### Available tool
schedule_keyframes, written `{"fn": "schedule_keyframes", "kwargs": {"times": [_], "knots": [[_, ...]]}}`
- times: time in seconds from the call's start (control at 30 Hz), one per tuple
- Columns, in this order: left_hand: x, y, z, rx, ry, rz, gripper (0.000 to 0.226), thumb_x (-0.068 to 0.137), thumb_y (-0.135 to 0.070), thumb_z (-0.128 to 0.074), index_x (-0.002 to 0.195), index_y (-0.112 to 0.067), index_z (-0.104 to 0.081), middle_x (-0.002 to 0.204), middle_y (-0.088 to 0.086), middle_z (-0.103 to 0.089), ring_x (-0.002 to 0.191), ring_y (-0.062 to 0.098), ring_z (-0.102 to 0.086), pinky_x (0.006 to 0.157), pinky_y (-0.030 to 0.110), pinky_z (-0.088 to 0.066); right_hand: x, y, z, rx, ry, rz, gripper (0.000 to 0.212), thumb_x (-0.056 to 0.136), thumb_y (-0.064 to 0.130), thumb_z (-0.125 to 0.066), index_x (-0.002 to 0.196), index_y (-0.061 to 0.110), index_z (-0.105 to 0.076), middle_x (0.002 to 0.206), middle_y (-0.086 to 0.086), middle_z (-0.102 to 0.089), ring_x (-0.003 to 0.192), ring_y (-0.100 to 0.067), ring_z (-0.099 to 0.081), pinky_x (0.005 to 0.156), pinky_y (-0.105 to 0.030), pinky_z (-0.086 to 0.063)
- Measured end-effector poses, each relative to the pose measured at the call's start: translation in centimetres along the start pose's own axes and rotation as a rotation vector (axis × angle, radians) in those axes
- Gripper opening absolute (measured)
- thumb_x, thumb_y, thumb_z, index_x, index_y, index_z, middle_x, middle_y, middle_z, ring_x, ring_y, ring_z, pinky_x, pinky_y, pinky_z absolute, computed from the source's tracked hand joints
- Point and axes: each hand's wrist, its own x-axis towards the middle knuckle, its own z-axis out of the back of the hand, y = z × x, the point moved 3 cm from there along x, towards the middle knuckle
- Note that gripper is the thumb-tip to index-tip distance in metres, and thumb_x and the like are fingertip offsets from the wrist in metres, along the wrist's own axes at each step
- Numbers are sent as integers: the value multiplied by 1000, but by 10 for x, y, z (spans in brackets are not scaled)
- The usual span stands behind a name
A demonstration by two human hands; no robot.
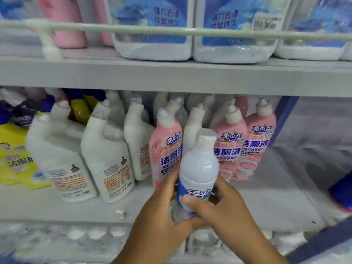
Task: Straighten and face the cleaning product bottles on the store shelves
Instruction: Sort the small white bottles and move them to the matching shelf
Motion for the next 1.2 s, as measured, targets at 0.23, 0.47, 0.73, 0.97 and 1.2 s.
{"fn": "schedule_keyframes", "kwargs": {"times": [0.23,0.47,0.73,0.97,1.2], "knots": [[-30,16,32,-44,-508,172,80,69,-30,-90,119,-73,-45,112,-39,-66,100,-9,-67,84,29,-56,18,18,-36,-128,258,231,51,79,48,-77,127,42,-62,121,25,-65,115,3,-62,97,-17,-50],[-16,48,46,39,-681,224,74,71,-32,-89,129,-55,-48,120,-22,-69,105,10,-71,92,40,-56,18,-8,54,-46,-453,328,18,89,16,-73,103,21,-63,96,9,-69,87,-5,-67,77,-18,-52],[-13,24,24,308,-952,-117,67,72,-30,-86,124,0,-57,119,0,-52,107,35,-57,94,39,-46,66,-43,74,-116,-308,126,56,75,-4,-79,117,29,-63,100,15,-75,89,2,-70,74,-14,-54],[-1,14,-25,160,-658,-268,78,77,-40,-69,143,-7,-46,149,-7,-45,136,26,-50,112,30,-41,56,-46,78,-88,-359,74,53,70,2,-85,111,29,-65,96,21,-75,85,3,-71,73,-18,-57],[8,38,-46,-31,-674,-118,98,69,-44,-73,157,-25,-33,158,-5,-41,143,21,-45,113,55,-43,7,-56,156,-100,-834,114,41,78,18,-84,106,29,-57,100,10,-68,87,-9,-67,71,-29,-49]]}}
